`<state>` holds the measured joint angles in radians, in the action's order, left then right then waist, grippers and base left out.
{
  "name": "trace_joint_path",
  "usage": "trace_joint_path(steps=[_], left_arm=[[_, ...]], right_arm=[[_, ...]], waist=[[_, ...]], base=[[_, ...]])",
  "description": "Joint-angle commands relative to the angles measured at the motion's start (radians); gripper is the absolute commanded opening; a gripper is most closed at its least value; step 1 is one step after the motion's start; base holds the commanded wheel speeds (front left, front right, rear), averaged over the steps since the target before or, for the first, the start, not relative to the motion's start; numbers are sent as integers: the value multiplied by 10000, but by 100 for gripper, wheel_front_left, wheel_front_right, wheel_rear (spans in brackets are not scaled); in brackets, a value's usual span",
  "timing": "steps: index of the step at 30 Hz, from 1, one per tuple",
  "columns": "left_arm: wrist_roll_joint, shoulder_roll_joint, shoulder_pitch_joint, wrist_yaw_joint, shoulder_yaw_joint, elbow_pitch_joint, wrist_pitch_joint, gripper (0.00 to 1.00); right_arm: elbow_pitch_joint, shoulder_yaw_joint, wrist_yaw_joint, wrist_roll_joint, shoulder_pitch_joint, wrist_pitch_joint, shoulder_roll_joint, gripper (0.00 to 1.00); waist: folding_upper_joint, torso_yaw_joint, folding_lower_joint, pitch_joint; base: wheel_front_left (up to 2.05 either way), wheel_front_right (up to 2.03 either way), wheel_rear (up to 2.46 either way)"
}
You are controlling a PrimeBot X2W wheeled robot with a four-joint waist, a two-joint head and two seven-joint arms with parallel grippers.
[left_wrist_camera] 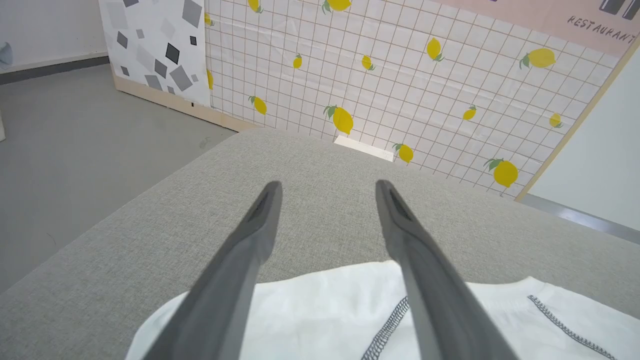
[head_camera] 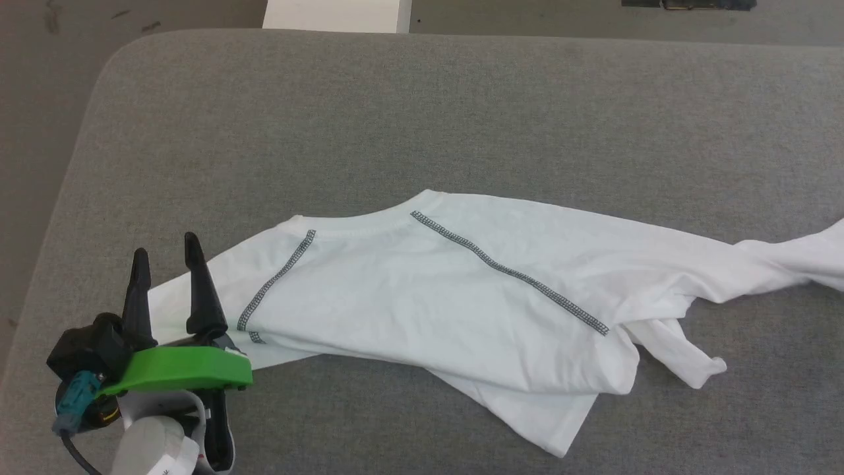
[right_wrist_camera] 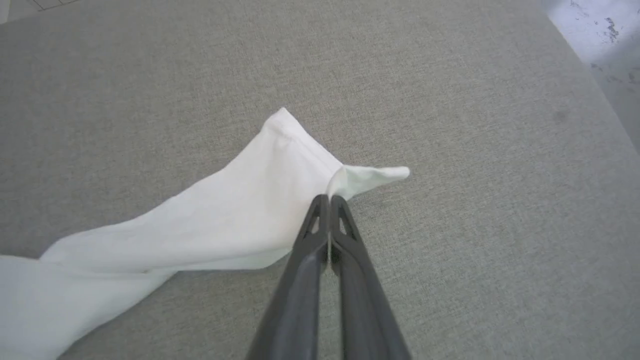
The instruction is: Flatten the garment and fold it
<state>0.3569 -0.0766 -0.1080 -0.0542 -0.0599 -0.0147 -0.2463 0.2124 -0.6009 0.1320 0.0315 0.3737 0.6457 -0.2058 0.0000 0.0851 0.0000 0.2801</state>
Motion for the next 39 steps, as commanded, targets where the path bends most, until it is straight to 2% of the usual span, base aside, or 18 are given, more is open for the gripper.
trace_joint_path(steps=[1, 3, 4, 11, 14, 18, 27, 29, 31, 32, 33, 34, 39], left_arm=[[74, -102, 90, -36, -7, 22, 43, 100], [80, -123, 94, -33, 20, 5, 73, 100], [77, -171, 142, -51, 47, 21, 115, 100], [107, -174, 186, -114, 95, 72, 141, 100], [126, -160, 135, -103, 172, 73, 143, 100], [143, -128, 44, -102, 282, 50, 127, 100], [336, -13, -154, -91, 465, -138, 49, 100], [396, 12, -152, -99, 471, -239, 8, 100], [414, 20, -160, -102, 475, -262, -10, 100], [424, 25, -178, -104, 480, -277, -18, 100], [428, 28, -194, -104, 482, -293, -25, 100], [433, 29, -215, -105, 480, -312, -32, 100], [477, -32, -301, -51, 485, -366, -33, 100]], right_arm=[[-278, -76, -13, -215, -122, -139, 114, 100], [-709, 70, -13, -214, -142, -387, 342, 100], [-1601, 1379, -13, 177, -199, -1012, 480, 100], [-2170, 5267, -13, 743, 5, -594, -90, 100], [-1711, 6898, -13, 855, 514, -135, -442, 100], [-749, 8442, -13, 825, 1364, 482, -595, 100], [1416, 10792, -13, 819, 3023, 1699, -918, 100], [1975, 11754, -13, 1383, 3323, 2392, -1178, 100], [2134, 11946, -13, 1762, 3404, 2693, -1275, 100], [2161, 11960, -13, 1957, 3447, 2754, -1307, 25], [2165, 11927, -13, 2103, 3471, 2734, -1318, 4], [2160, 11918, -13, 2245, 3496, 2704, -1358, 0], [1926, 11252, -13, 2676, 3589, 2237, -1514, 0]], waist=[[0, 11, 0, -22], [0, 48, 0, -73], [0, 107, 0, -134], [0, 226, 0, -47], [0, 347, 0, 80], [0, 540, 0, 271], [0, 1024, 0, 740], [0, 1080, 0, 796], [0, 1081, 0, 832], [0, 1073, 0, 850], [0, 1059, 0, 855], [0, 1034, 0, 858], [0, 861, 0, 763]], base=[[0, 0, 0], [0, 0, 0], [0, 0, 0], [0, 0, 0], [0, 0, 0], [0, 0, 0], [0, 0, 0], [0, 0, 0], [0, 0, 0], [0, 0, 0], [0, 0, 0], [0, 0, 0], [0, 0, 0]])
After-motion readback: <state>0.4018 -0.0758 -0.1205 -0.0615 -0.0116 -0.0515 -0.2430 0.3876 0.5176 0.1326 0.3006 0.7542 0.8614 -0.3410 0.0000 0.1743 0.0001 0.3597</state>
